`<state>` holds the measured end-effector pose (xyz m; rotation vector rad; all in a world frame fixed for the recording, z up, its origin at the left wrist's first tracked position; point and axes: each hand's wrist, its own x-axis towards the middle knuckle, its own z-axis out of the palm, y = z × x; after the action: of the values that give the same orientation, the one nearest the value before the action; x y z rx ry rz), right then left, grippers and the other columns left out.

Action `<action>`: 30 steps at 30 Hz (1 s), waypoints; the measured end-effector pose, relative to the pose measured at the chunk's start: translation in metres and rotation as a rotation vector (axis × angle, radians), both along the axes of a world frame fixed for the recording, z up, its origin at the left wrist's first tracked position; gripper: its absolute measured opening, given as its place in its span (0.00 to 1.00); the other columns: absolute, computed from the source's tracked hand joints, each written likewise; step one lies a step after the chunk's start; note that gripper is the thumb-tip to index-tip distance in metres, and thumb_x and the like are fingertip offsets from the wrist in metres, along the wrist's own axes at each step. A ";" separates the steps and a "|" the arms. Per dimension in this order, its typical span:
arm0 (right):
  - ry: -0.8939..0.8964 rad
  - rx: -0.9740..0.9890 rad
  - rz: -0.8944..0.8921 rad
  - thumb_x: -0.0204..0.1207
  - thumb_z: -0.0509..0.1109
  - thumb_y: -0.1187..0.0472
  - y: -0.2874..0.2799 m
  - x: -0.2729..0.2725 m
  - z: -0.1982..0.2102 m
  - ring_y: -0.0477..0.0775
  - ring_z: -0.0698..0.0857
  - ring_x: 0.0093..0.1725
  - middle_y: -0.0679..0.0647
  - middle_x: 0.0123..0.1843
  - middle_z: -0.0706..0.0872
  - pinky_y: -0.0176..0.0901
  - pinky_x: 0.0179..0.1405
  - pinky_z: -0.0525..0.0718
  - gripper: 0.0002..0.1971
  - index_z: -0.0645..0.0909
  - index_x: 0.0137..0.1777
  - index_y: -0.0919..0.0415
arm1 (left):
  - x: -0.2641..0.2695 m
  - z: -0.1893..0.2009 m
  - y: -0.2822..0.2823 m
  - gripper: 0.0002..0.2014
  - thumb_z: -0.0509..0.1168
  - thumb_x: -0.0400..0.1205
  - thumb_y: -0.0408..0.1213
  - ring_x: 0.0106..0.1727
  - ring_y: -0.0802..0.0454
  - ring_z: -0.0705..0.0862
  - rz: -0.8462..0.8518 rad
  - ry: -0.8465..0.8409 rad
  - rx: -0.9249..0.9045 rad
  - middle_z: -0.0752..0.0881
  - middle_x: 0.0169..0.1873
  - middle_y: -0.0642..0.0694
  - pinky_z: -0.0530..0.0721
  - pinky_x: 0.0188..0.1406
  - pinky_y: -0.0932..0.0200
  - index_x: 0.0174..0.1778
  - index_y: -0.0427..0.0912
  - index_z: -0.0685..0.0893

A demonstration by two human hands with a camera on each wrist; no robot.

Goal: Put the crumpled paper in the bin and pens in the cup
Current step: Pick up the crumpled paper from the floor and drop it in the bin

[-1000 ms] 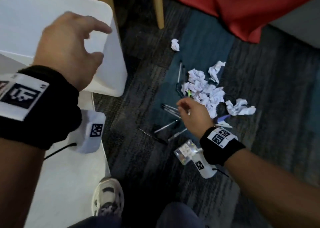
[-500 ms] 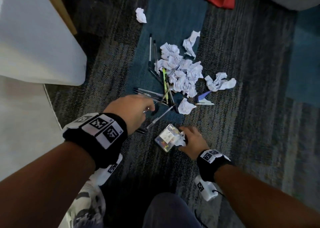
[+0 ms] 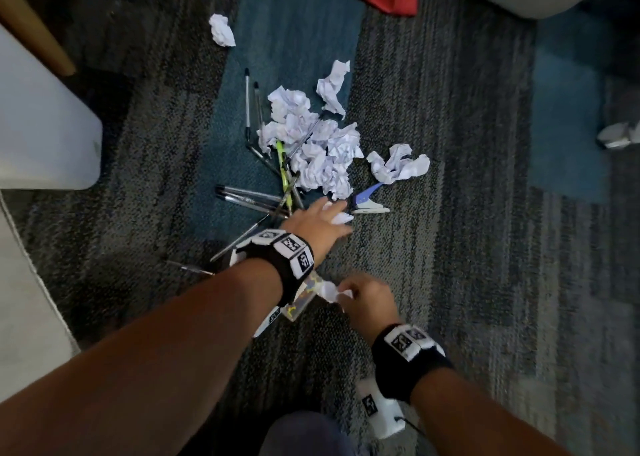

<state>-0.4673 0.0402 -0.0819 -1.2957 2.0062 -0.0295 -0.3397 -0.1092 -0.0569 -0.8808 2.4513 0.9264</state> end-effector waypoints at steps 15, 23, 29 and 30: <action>-0.086 -0.211 -0.119 0.74 0.75 0.63 0.012 0.020 0.030 0.34 0.82 0.44 0.40 0.45 0.88 0.14 0.45 0.71 0.11 0.87 0.52 0.46 | 0.009 -0.008 0.007 0.13 0.57 0.82 0.30 0.61 0.43 0.79 -0.001 -0.059 -0.127 0.83 0.57 0.45 0.63 0.69 0.45 0.58 0.45 0.82; -0.208 -0.274 -0.023 0.77 0.66 0.73 -0.054 0.048 0.073 0.32 0.75 0.67 0.46 0.74 0.77 0.20 0.60 0.69 0.30 0.77 0.72 0.40 | 0.050 0.062 -0.034 0.09 0.61 0.81 0.32 0.55 0.36 0.80 0.340 0.163 0.010 0.76 0.55 0.39 0.80 0.56 0.46 0.56 0.39 0.80; -0.288 -0.389 0.073 0.79 0.65 0.72 -0.122 0.089 0.110 0.35 0.80 0.47 0.47 0.63 0.84 0.31 0.51 0.78 0.22 0.84 0.64 0.45 | 0.114 0.159 -0.080 0.07 0.62 0.79 0.30 0.49 0.39 0.81 0.472 0.310 -0.146 0.72 0.48 0.47 0.79 0.50 0.50 0.50 0.41 0.82; -0.315 -0.447 0.088 0.78 0.66 0.72 -0.135 0.099 0.118 0.33 0.80 0.44 0.46 0.58 0.85 0.28 0.48 0.78 0.21 0.85 0.63 0.46 | 0.125 0.177 -0.086 0.07 0.63 0.78 0.30 0.48 0.40 0.82 0.513 0.359 -0.201 0.72 0.47 0.48 0.79 0.51 0.49 0.49 0.41 0.83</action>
<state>-0.3680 -0.0948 0.0360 -1.5400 1.7223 -0.6324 -0.2144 -0.1956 0.1197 -1.5875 2.7051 1.0934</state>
